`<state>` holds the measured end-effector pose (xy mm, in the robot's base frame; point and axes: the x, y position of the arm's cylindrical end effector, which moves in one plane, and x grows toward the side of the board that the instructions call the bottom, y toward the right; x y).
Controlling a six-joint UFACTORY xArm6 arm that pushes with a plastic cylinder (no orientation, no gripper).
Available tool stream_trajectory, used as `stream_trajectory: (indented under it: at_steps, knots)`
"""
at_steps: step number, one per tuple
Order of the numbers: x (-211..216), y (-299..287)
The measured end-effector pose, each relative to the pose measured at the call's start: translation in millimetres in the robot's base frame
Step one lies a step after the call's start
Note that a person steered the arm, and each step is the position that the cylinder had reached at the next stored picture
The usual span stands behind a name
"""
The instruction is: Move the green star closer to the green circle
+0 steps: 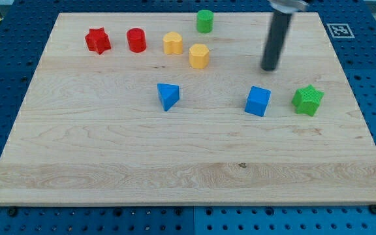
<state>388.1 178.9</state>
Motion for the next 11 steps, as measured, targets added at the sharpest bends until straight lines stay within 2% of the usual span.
stream_trajectory:
  at_steps: [2, 3, 4, 9, 11]
  knots:
    - [40.6, 81.3]
    - [83.3, 78.6]
    - [104.2, 64.2]
    - [81.4, 28.6]
    - [69.8, -3.7]
